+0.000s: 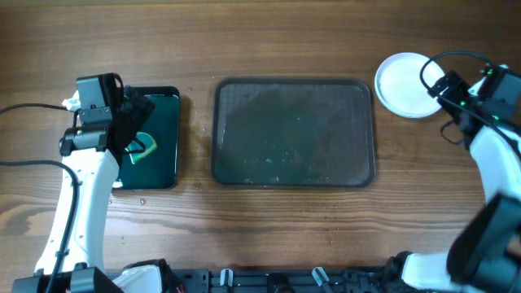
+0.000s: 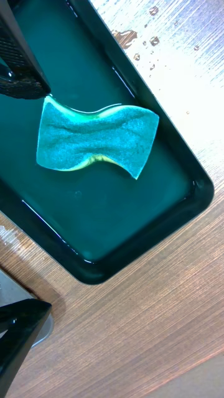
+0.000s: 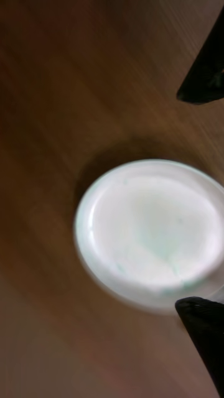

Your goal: Clean dirty plates on tray and stack at the side

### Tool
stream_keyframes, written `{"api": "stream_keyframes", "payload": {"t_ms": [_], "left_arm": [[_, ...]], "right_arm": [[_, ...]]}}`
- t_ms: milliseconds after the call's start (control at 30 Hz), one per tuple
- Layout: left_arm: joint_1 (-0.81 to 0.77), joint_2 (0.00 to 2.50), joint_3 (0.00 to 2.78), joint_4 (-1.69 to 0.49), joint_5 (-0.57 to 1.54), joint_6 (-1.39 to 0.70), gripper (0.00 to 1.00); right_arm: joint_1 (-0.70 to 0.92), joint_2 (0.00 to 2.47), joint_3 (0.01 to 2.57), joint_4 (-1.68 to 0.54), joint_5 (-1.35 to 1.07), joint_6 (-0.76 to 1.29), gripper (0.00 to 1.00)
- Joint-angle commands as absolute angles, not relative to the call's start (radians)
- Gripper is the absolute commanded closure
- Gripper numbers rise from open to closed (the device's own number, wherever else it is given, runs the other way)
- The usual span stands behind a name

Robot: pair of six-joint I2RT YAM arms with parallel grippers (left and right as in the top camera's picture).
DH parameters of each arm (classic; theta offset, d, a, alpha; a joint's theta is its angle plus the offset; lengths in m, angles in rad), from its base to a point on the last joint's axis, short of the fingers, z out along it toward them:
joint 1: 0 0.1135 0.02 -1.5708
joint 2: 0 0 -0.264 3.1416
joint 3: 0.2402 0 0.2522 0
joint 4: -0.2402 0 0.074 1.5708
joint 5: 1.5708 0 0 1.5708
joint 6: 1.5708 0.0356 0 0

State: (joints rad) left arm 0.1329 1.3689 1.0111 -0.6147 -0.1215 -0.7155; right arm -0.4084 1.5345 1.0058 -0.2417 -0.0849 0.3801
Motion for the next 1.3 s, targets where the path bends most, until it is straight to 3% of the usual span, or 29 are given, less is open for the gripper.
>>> {"api": "stream_keyframes", "payload": {"t_ms": [0,267,767,933,1267], "left_arm": [[0.136,1.37,1.023,-0.615,-0.12,-0.71,0.0],[0.136,1.37,1.023,-0.615,-0.12,-0.71,0.0],[0.136,1.37,1.023,-0.615,-0.12,-0.71,0.0],[0.136,1.37,1.023,-0.615,-0.12,-0.71,0.0],[0.136,1.37,1.023,-0.615,-0.12,-0.71,0.0]], "right_arm": [[-0.374,1.319,1.013,-0.386,-0.076,0.371,0.0],[-0.287,1.186,1.013,-0.71,-0.078,0.37,0.0],[-0.286,1.214,1.008,-0.732,-0.045,0.368,0.0],[-0.231,1.079,0.899,-0.601,-0.044,0.367,0.0],[-0.073,0.478,0.372,-0.081,-0.045,0.365,0.0]]}}
